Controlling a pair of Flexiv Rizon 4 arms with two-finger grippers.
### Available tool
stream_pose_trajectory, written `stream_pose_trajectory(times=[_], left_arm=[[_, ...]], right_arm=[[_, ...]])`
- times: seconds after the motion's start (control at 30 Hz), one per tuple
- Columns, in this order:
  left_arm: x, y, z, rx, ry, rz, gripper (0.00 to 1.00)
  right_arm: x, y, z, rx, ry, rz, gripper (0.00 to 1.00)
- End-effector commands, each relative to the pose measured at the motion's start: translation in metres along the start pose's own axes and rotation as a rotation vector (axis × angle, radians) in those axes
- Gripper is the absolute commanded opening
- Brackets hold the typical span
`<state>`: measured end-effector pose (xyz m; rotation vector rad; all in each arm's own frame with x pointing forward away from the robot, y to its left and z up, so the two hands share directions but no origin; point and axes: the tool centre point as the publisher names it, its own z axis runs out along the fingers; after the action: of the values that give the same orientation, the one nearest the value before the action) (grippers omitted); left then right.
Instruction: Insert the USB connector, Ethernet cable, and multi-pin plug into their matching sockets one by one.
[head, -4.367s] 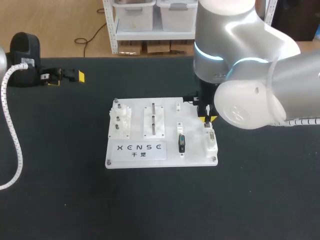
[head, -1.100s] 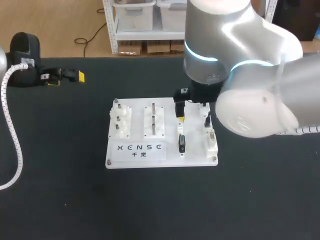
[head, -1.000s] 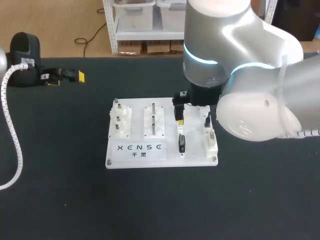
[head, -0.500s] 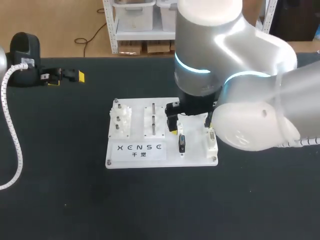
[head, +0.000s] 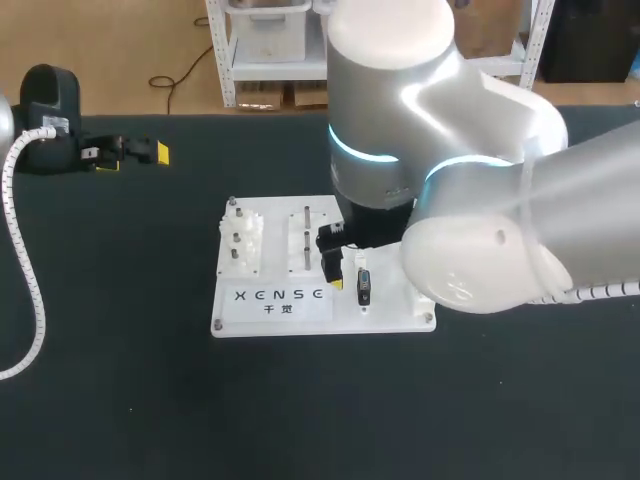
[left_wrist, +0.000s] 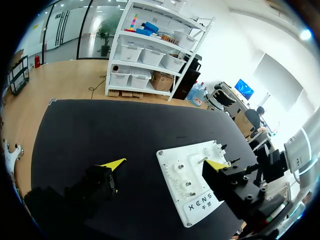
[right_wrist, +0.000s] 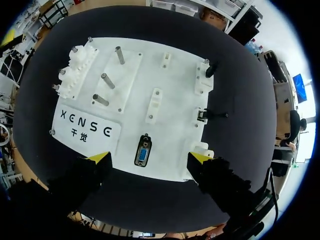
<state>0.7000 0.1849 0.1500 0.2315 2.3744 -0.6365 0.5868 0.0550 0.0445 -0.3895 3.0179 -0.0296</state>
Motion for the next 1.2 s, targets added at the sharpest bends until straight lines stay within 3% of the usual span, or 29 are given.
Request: stream_pose_trajectory(times=[0.03,0.27,0.47,1.2], left_arm=[[0.0000,0.0000,0.0000,0.000,0.000,0.000,1.00],[0.0000,0.0000,0.0000,0.000,0.000,0.000,1.00],[0.0000,0.0000,0.0000,0.000,0.000,0.000,1.00],[0.0000,0.0000,0.0000,0.000,0.000,0.000,1.00]], right_arm=[[-0.0021,0.0002,0.0076,-0.014,0.016,0.004,1.00],[0.0005,-0.0011,0.0148,-0.035,0.024,0.016,1.00],[0.0025,0.0007,0.0170,-0.105,0.015,0.026,1.00],[0.0025,0.0007,0.0170,-0.105,0.015,0.026,1.00]])
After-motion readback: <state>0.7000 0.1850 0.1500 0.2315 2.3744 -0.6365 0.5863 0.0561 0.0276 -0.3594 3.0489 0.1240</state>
